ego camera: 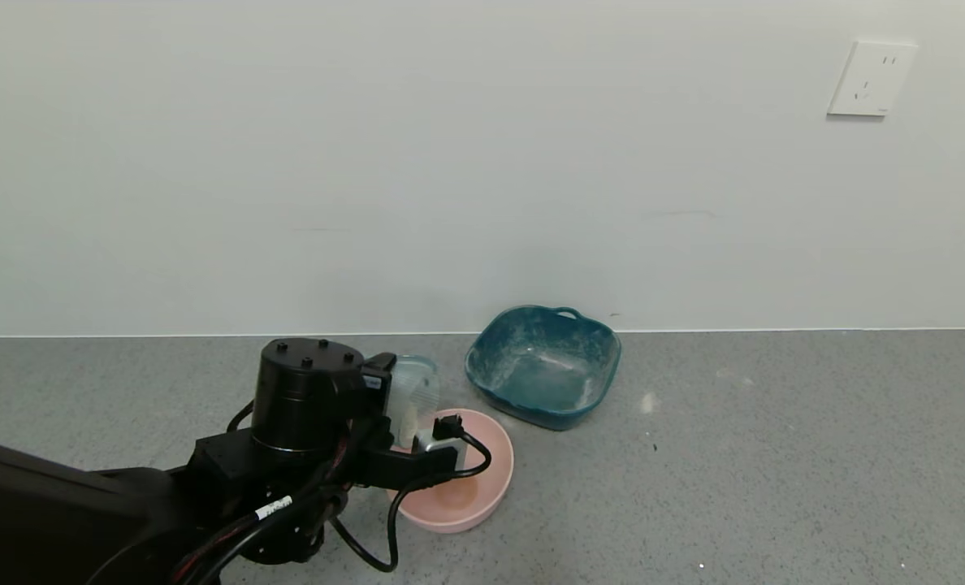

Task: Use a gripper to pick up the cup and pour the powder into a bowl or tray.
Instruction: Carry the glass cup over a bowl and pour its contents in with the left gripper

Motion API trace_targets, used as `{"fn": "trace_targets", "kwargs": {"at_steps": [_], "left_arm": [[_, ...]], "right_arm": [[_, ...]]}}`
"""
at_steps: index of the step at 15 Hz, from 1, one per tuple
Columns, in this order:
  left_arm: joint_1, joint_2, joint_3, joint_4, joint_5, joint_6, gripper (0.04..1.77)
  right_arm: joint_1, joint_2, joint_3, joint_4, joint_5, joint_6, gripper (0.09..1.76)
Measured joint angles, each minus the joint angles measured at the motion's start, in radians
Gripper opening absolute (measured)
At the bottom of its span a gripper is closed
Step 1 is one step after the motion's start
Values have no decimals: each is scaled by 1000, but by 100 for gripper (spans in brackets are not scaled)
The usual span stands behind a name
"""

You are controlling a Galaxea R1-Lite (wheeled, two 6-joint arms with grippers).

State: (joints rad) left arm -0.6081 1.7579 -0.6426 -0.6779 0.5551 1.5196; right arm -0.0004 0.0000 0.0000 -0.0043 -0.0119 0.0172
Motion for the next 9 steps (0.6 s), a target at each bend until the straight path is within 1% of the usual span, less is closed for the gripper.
{"fn": "trace_targets", "kwargs": {"at_steps": [3,7,8,9], "left_arm": [[-23,0,5,0,53,24,129],[-51,7,11,0,92,46,129],[-54,9,11,0,109,60,129],[-61,10,13,0,142,70,129]], "right_arm": [[0,0,0,0,0,0,171],[0,0,0,0,0,0,171],[0,0,0,0,0,0,171],[0,0,0,0,0,0,171]]}}
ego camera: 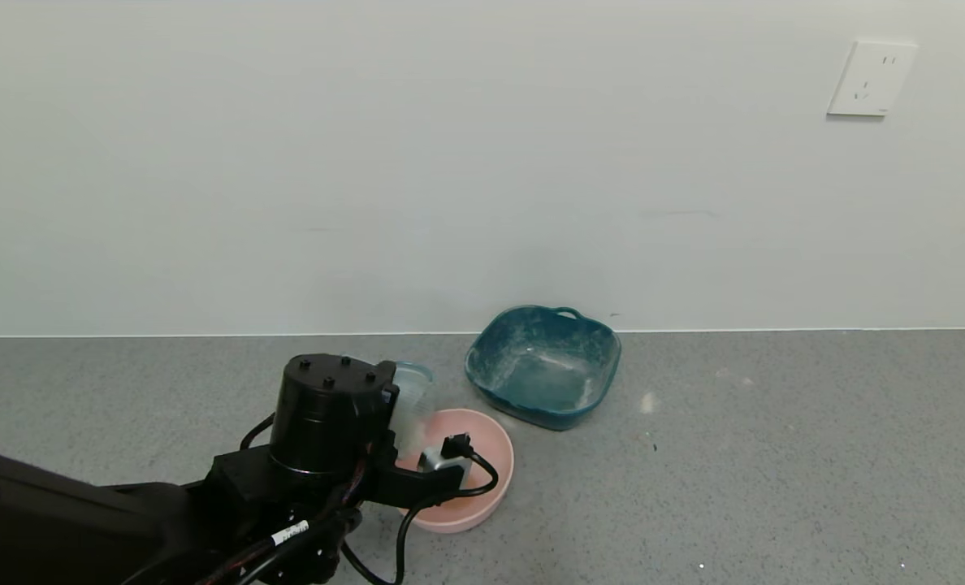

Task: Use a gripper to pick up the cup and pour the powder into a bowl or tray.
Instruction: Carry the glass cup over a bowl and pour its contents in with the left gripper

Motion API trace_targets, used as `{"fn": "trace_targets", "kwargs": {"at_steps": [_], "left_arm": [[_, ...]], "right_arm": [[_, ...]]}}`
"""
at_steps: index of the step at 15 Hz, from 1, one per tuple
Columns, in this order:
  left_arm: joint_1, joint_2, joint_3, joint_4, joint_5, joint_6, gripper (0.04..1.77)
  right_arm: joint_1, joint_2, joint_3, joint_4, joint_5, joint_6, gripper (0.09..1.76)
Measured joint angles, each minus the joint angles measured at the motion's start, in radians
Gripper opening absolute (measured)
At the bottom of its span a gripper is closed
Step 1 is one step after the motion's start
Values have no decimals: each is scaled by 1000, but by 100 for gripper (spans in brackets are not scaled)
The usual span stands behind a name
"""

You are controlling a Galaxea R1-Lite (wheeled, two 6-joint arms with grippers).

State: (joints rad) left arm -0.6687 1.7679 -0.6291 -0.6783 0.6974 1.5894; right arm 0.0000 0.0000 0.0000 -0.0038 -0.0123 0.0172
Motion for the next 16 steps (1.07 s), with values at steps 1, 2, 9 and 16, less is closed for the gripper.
{"fn": "trace_targets", "kwargs": {"at_steps": [1,2,9,16], "left_arm": [[-9,1,2,0,29,7,129],[-19,2,2,0,41,16,129],[-32,13,-1,0,50,19,129],[-35,15,-1,-5,51,27,129]], "right_arm": [[0,0,0,0,0,0,171],[0,0,0,0,0,0,171],[0,0,0,0,0,0,171],[0,0,0,0,0,0,171]]}}
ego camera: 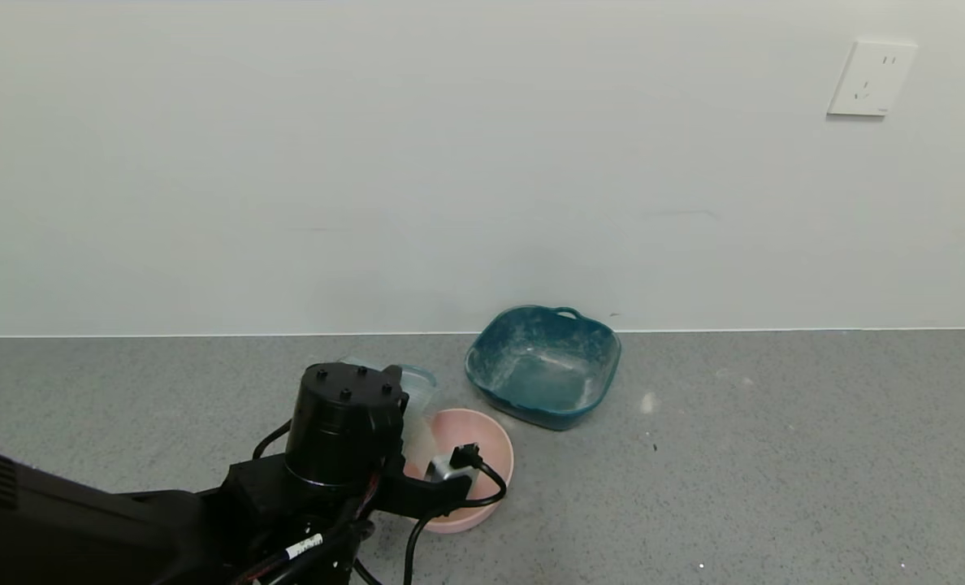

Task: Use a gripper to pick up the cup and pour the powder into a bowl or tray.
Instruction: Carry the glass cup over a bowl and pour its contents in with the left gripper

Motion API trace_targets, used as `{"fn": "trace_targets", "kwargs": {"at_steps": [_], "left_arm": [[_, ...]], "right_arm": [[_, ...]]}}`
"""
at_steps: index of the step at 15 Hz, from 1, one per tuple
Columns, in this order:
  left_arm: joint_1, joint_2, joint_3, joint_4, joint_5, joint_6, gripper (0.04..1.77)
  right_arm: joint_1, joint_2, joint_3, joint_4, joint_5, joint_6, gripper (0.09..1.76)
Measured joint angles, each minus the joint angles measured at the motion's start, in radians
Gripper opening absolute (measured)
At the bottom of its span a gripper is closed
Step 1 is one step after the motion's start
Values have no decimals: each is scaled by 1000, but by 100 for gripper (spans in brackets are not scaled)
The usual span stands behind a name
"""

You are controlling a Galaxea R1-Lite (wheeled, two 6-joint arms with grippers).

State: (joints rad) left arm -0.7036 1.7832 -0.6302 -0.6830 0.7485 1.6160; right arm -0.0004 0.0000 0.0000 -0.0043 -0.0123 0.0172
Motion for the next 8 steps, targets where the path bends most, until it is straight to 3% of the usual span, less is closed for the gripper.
{"fn": "trace_targets", "kwargs": {"at_steps": [8], "left_arm": [[-1,1,3,0,7,4,129]], "right_arm": [[0,0,0,0,0,0,171]]}}
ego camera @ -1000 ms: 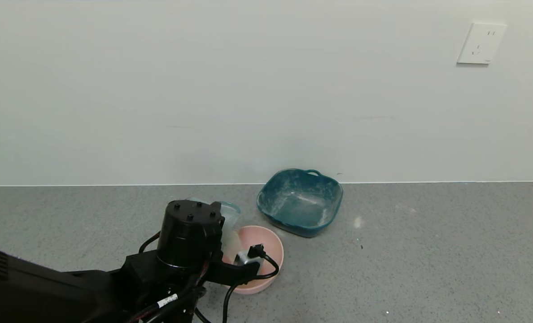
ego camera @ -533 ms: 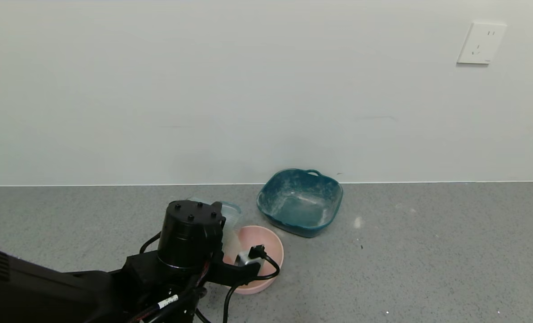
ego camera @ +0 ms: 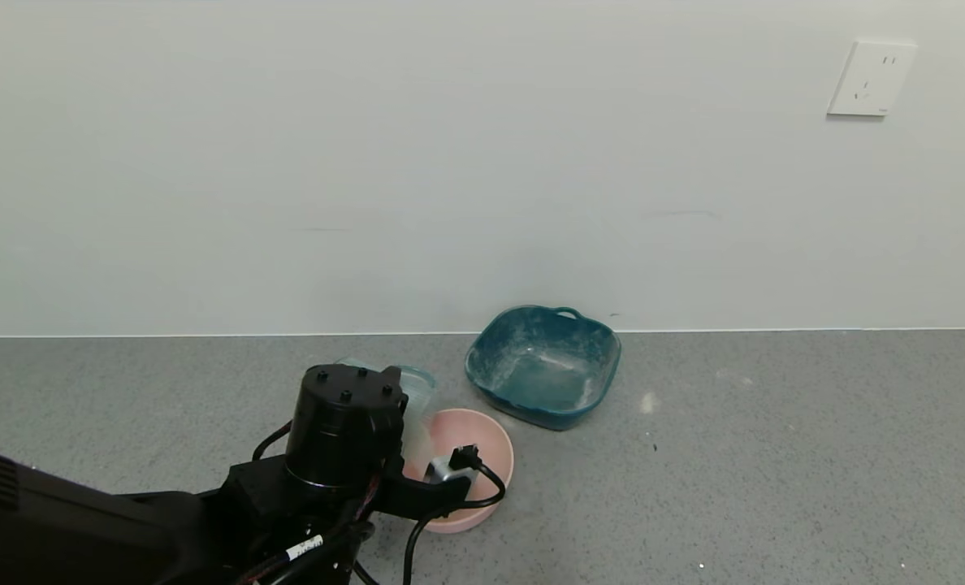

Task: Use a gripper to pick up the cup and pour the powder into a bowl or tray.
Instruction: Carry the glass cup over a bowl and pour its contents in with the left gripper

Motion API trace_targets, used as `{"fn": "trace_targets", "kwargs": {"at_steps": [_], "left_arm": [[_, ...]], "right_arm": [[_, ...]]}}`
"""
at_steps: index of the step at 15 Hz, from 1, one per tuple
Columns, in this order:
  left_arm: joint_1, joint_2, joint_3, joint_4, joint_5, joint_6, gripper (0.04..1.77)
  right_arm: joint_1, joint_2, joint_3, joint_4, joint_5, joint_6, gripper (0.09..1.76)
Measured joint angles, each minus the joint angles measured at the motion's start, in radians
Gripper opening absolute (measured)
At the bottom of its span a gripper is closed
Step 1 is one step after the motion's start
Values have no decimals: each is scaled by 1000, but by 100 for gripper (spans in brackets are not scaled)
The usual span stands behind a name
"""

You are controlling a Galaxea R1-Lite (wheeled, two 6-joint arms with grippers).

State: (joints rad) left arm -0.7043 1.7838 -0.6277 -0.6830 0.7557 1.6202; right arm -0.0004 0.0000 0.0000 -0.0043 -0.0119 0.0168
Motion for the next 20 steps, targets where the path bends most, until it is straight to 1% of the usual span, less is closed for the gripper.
{"fn": "trace_targets", "kwargs": {"at_steps": [7,16,20], "left_arm": [[0,0,0,0,1,3,129],[-18,6,-1,-2,37,14,129],[-21,7,-1,-2,37,13,129]], "right_arm": [[0,0,0,0,0,0,171],[0,0,0,0,0,0,171],[0,0,0,0,0,0,171]]}}
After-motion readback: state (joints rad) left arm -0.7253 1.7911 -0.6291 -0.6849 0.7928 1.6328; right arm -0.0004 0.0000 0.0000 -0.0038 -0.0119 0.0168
